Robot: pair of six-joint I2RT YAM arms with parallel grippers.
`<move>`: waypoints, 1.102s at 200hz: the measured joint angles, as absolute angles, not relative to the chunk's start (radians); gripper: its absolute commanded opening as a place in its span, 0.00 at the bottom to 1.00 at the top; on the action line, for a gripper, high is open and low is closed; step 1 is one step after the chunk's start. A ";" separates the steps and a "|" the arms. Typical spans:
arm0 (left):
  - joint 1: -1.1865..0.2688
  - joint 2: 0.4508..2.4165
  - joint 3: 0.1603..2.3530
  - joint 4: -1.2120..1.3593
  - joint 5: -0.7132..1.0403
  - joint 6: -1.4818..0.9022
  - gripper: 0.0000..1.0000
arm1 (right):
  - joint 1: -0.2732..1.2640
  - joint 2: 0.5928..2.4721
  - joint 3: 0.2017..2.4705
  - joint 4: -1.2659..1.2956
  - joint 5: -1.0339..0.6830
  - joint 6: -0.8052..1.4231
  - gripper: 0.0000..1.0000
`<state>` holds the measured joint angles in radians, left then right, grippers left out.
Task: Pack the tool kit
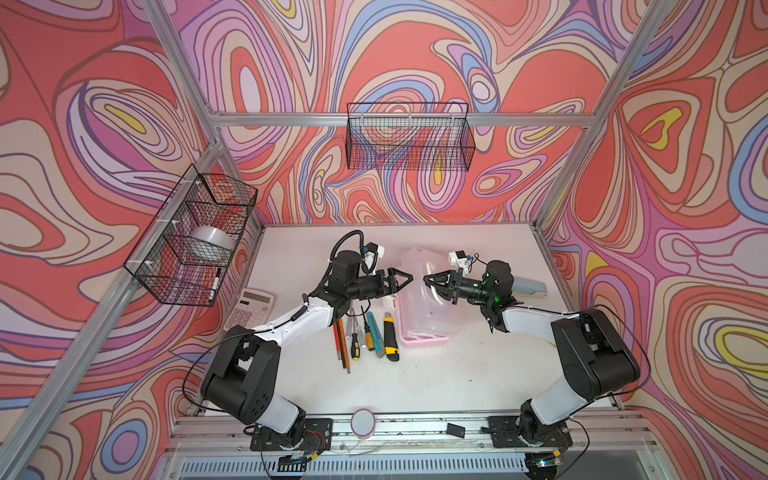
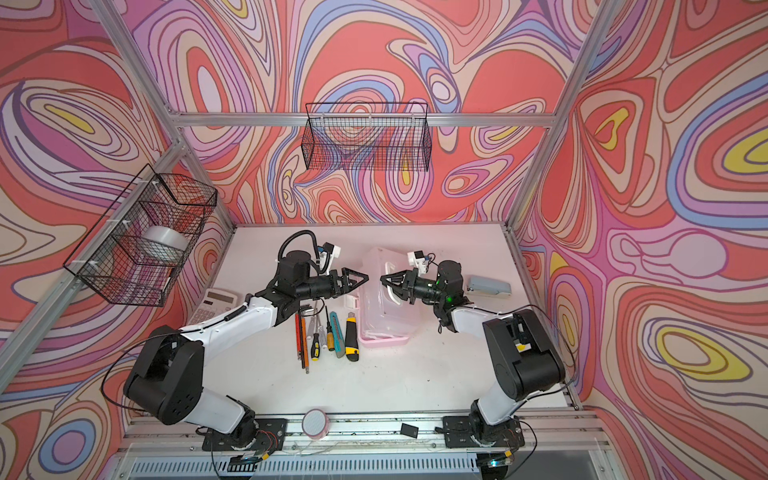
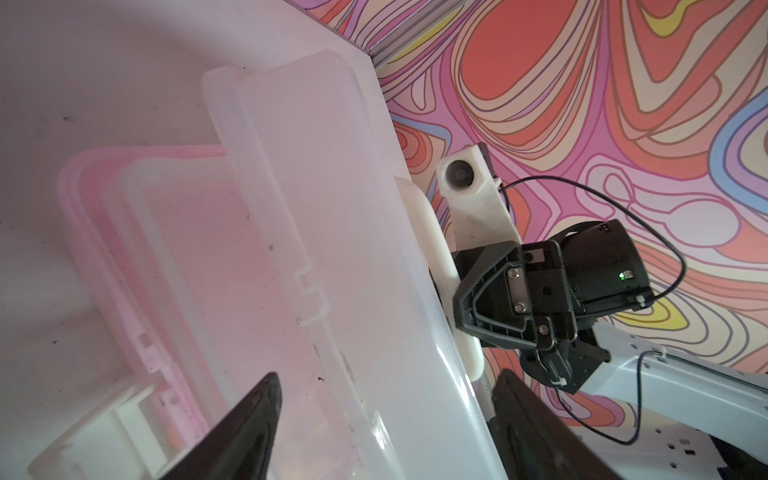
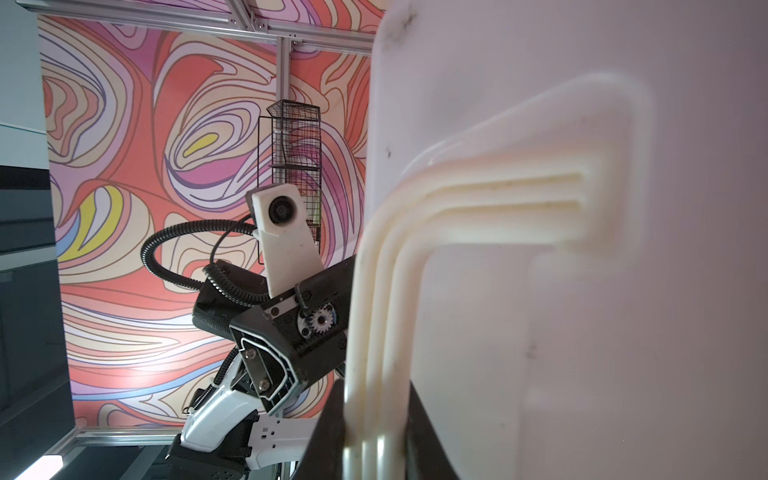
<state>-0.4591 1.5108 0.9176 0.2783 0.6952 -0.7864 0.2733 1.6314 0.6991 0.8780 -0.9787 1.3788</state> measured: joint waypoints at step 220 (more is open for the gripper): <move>-0.486 1.683 1.022 0.350 0.680 -0.824 0.83 | 0.268 1.509 0.749 0.554 -0.983 1.157 0.69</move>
